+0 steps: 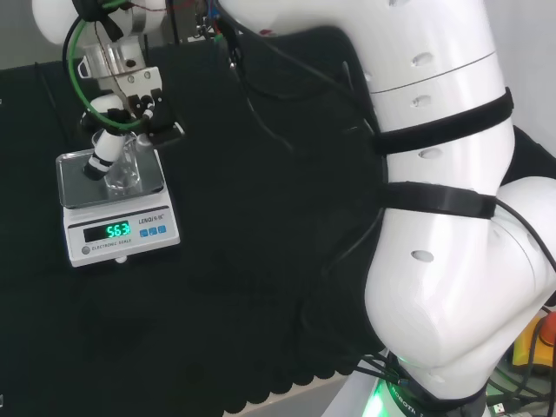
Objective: Put the beaker on the electronic balance.
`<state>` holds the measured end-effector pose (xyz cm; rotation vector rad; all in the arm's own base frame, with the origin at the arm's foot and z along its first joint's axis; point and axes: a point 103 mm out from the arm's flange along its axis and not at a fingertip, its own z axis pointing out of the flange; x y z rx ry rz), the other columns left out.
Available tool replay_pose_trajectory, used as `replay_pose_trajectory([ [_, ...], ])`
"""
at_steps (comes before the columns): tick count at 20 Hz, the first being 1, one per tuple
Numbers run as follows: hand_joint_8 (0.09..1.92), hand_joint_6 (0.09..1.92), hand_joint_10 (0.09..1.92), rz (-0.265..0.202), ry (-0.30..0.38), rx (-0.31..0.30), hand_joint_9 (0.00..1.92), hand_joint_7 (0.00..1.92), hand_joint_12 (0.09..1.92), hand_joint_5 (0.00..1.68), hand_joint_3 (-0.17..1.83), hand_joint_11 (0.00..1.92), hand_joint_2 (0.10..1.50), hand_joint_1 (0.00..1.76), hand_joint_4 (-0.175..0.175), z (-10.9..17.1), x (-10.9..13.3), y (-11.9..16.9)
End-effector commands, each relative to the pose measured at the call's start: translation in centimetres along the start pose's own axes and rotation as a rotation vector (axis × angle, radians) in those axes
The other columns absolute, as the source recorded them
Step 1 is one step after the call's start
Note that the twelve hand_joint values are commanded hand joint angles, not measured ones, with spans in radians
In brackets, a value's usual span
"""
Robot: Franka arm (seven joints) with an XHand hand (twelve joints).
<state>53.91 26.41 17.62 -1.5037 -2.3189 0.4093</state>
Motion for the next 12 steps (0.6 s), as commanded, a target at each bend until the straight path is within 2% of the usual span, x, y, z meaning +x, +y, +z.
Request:
replay_pose_trajectory([
  [1, 0.84, 0.09, 0.81, -0.01, 0.018, -0.052, 0.46, 0.06, 1.45, 0.1, 0.39, 0.31, 0.56, 0.67, -0.003, -2.8, -0.5, -1.8],
  [6, 0.83, 0.09, 0.82, 0.002, 0.029, -0.083, 0.44, 0.05, 1.47, 0.09, 0.37, 0.29, 0.57, 0.66, -0.001, -4.2, -1.2, -2.8],
  [12, 0.83, 0.09, 0.82, 0.012, 0.027, -0.086, 0.44, 0.05, 1.47, 0.09, 0.36, 0.29, 0.58, 0.65, 0.0, -4.4, -1.4, -2.9],
])
